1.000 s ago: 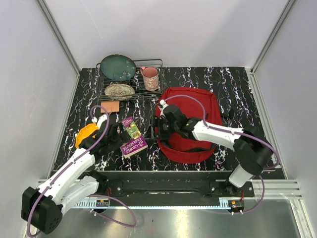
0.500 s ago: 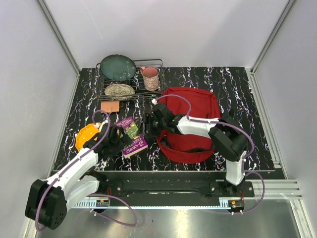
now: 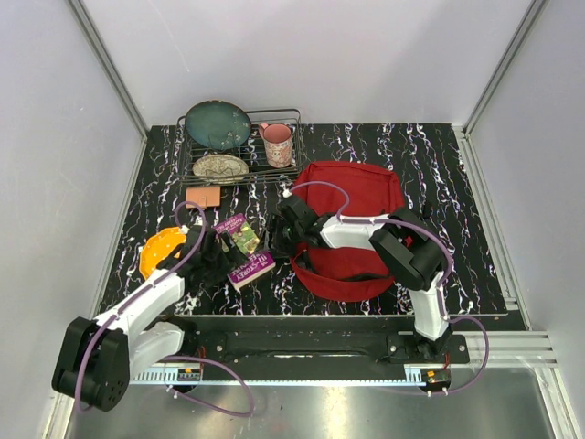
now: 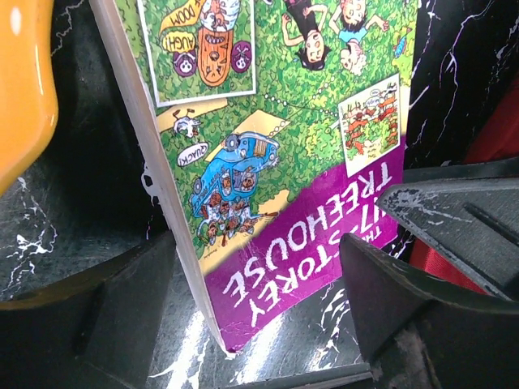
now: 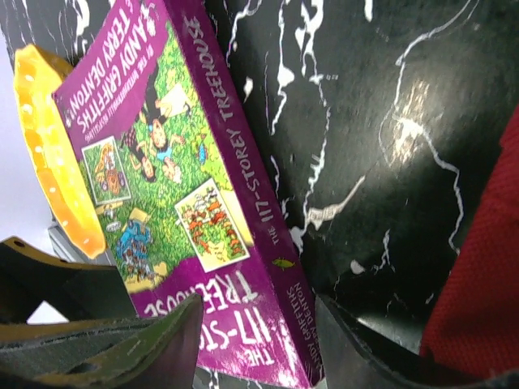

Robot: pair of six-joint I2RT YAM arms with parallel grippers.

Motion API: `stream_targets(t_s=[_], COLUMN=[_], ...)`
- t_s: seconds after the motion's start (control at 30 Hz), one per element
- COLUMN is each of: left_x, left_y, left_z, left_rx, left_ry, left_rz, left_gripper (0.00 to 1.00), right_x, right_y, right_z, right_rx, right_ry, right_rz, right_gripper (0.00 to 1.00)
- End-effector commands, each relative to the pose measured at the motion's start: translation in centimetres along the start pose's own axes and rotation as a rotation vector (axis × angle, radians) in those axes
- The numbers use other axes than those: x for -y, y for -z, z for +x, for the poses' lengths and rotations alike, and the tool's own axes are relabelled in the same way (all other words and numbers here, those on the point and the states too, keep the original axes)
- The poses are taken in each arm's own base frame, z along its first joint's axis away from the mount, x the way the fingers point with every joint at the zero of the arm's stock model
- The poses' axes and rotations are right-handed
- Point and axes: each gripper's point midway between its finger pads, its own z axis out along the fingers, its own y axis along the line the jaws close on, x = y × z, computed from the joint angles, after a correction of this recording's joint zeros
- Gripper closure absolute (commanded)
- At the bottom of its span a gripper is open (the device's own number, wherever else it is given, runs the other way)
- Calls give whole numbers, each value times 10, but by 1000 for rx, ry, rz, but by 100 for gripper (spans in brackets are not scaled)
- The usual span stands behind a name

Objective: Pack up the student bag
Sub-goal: Pick up the book from the center of the board.

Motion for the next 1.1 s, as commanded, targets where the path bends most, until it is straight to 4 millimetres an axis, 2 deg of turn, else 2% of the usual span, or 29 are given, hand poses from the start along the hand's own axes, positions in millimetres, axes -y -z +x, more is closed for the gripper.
stream_targets(t_s=[0.0,0.2,0.3,0.4,0.5,0.53,0.63,0.67,0.73,0.77,0.8,0.87,0.9,0.93,1.07], left_x=[38,73,78,75,75,74,72,72,68,69,69,70,73,73,96], left_y=[7,33,38,33,28,27,24,25,26,28,30,36,42,45,73], left_z=[-9,-23,-28,-26,-25,-25,-25,-26,-27,-29,-31,-35,-38,-38,-51], left_rx=[22,80,106,96,79,76,68,71,78,84,100,111,128,128,175], left_ry=[-16,-38,-40,-32,-25,-17,-11,-9,-8,-12,-12,-16,-20,-27,-74], left_rz=[175,339,364,350,341,334,312,306,286,287,284,281,289,287,366], left_gripper=[18,19,18,18,30,38,52,60,69,77,80,88,95,98,100], right_x=[4,6,7,4,1,1,2,3,4,1,1,-3,-5,-10,-31], right_y=[-15,-16,-15,-14,-11,-11,-9,-8,-7,-5,-4,1,3,9,30], right_z=[8,18,19,18,18,19,19,19,19,18,17,15,14,12,6], right_rx=[-26,-55,-56,-55,-55,-59,-54,-53,-52,-45,-43,-31,-24,-14,19], right_ry=[-8,-30,-31,-23,-20,-19,-20,-19,-18,-12,-9,-1,3,10,16], right_rz=[-18,-54,-53,-65,-73,-72,-69,-67,-65,-69,-69,-72,-75,-87,-157], right_gripper=[39,43,43,43,44,45,46,46,45,46,46,42,40,33,23])
